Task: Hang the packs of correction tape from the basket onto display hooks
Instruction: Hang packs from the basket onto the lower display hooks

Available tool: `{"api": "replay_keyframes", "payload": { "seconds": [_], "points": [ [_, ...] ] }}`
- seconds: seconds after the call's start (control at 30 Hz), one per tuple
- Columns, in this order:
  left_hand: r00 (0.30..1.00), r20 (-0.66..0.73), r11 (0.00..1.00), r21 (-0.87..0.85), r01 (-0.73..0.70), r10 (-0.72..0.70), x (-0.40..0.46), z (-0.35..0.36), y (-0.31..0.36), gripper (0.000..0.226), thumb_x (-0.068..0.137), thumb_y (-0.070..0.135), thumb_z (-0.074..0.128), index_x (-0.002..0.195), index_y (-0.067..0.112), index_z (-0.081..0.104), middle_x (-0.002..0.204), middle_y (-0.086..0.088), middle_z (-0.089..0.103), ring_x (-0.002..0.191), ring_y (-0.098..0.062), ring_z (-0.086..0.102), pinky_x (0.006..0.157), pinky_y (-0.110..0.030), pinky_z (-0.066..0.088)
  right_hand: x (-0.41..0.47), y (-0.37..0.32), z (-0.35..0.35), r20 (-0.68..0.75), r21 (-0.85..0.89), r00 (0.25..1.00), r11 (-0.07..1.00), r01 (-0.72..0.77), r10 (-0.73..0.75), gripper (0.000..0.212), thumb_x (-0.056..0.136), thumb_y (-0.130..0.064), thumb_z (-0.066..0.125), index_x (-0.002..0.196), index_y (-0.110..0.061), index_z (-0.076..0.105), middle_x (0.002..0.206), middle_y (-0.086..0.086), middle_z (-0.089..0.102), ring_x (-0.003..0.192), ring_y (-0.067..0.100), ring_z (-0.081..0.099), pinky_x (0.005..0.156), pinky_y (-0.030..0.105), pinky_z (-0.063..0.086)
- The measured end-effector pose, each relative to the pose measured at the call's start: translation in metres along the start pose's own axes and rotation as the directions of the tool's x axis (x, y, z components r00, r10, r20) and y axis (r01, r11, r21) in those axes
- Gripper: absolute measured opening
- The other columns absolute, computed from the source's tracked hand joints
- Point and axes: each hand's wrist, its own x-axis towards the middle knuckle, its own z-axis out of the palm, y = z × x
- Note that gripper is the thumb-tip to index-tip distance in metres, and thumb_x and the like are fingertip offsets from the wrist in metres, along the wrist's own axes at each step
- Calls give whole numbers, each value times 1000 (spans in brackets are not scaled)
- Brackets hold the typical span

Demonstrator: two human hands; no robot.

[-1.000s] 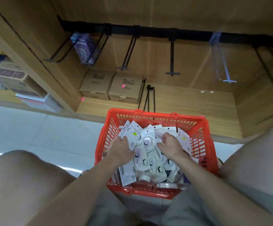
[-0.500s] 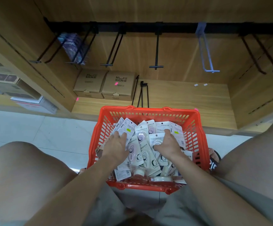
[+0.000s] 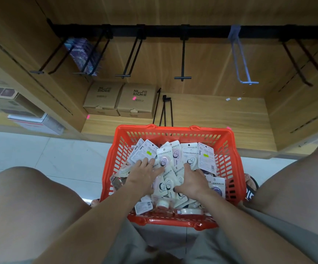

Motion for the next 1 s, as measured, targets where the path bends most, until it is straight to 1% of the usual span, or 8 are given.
{"api": "replay_keyframes", "payload": {
  "seconds": [0.1, 0.17, 0.27, 0.37, 0.5, 0.6, 0.8, 1.0],
  "points": [
    [999, -23, 994, 99, -38, 40, 5, -4, -4, 73, 97, 48, 63, 157, 31, 24, 160, -18, 26, 139, -37, 34, 114, -46, 30, 6, 1, -2, 25, 65, 999, 997, -46, 45, 81, 82, -28, 80, 147, -14, 34, 84, -3, 49, 124, 31, 49, 87, 36, 49],
    [997, -55, 989, 136, -52, 60, 9, -10, -12, 61, 100, 29, 63, 152, 31, 32, 161, -19, 27, 143, -37, 31, 118, -47, 27, 8, 3, -5, 52, 85, 997, 995, -58, 54, 82, 81, -22, 77, 151, -15, 35, 97, 1, 59, 121, 30, 54, 87, 38, 53],
    [987, -77, 961, 250, -116, 139, 16, -20, -24, 61, 101, 22, 63, 154, 31, 36, 165, -19, 22, 153, -39, 21, 127, -51, 17, 6, 5, -15, 70, 126, 995, 989, -72, 64, 86, 86, -14, 72, 160, -13, 28, 120, 8, 63, 114, 27, 60, 87, 37, 55],
    [955, -47, 890, 379, -255, 294, 29, -27, -29, 61, 101, 20, 62, 156, 26, 35, 170, -16, 14, 158, -37, 9, 130, -52, 5, 6, 10, -32, 6, 218, 997, 973, -77, 78, 78, 88, -6, 64, 158, -12, 30, 109, 7, 62, 98, 26, 63, 76, 36, 54],
    [900, 25, 813, 418, -406, 436, 49, -34, -30, 66, 99, 42, 65, 157, 27, 37, 174, -13, 5, 161, -32, 1, 130, -52, 0, 10, 23, -57, -87, 321, 984, 939, -121, 157, 69, 87, -3, 65, 150, -7, 38, 102, 2, 57, 97, 25, 59, 76, 31, 46],
    [866, 125, 758, 434, -487, 485, 60, -40, -28, 73, 95, 63, 59, 156, 29, 40, 174, -15, 0, 161, -30, -4, 130, -51, 0, 9, 31, -65, -64, 367, 976, 914, -173, 210, 68, 85, -3, 68, 146, -7, 41, 108, 4, 55, 101, 25, 59, 79, 33, 51],
    [850, 194, 747, 409, -524, 490, 68, -46, -24, 71, 92, 66, 62, 154, 34, 44, 172, -14, 13, 154, -30, 25, 129, -49, 10, 13, 43, -55, 15, 498, 964, 833, -238, 267, 61, 81, -6, 75, 137, -10, 52, 119, 7, 65, 110, 27, 64, 89, 36, 55],
    [803, 168, 647, 510, -567, 572, 67, -49, -17, 65, 94, 66, 59, 152, 37, 48, 172, -10, 12, 159, -35, 8, 129, -54, 2, 13, 47, -58, 74, 581, 953, 764, -279, 292, 79, 85, -3, 73, 155, -7, 36, 148, 10, 51, 128, 28, 52, 103, 36, 47]
  ]
}}
